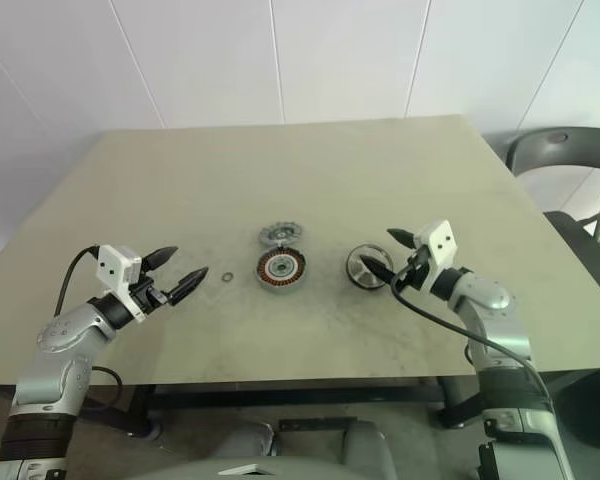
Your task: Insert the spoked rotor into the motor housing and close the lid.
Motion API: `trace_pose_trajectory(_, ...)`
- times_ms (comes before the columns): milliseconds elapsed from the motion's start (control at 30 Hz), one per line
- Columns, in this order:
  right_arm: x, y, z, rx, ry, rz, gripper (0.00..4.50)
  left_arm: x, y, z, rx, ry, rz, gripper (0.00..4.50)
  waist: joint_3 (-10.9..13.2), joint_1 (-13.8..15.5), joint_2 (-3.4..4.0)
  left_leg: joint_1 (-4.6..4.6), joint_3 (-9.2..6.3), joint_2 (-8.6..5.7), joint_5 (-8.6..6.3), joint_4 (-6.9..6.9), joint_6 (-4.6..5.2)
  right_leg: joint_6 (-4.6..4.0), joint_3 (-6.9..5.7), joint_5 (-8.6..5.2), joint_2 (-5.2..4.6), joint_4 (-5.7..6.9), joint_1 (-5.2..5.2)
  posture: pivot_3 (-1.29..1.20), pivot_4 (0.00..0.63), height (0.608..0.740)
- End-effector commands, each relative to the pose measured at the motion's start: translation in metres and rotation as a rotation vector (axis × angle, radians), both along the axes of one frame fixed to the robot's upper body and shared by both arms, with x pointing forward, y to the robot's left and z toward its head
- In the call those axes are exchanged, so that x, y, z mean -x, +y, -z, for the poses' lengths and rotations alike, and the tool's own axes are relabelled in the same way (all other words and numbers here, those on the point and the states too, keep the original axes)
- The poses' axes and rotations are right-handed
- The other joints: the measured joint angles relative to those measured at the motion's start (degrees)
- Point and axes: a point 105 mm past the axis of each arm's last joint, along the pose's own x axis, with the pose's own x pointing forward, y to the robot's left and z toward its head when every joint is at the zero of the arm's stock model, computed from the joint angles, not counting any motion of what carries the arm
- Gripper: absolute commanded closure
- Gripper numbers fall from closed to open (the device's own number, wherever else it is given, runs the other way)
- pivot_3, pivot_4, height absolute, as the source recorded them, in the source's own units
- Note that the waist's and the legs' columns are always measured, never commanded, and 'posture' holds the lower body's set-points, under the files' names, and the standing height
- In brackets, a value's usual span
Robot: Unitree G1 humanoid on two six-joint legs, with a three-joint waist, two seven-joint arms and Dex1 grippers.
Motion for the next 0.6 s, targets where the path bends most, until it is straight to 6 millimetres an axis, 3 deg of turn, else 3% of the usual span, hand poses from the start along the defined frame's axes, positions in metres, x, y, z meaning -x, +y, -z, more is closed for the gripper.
trace_pose_trajectory(33, -0.0045, 0.0049, -0.0157, 0.002, -0.065, -0.022, 0.0, -0.0035, 0.0069, -0.0118, -0.018, -0.059, -0.005, 0.07, 0.0, 0.0, 0.0, 0.0, 0.0, 0.0, 0.0, 0.0, 0.0, 0.0, 0.0, 0.0, 0.0, 0.0, 0.0, 0.0, 0.0, 0.74)
trace_pose_trajectory(600, -0.0038, 0.0039, -0.0153, 0.018, -0.07, -0.034, 0.0, -0.0052, 0.0035, -0.0128, -0.016, -0.07, 0.004, 0.07, 0.0, 0.0, 0.0, 0.0, 0.03, 0.01, 0.0, 0.01, 0.0, 0.02, 0.04, 0.04, 0.02, -0.02, 0.0, 0.0, 0.0, 0.74)
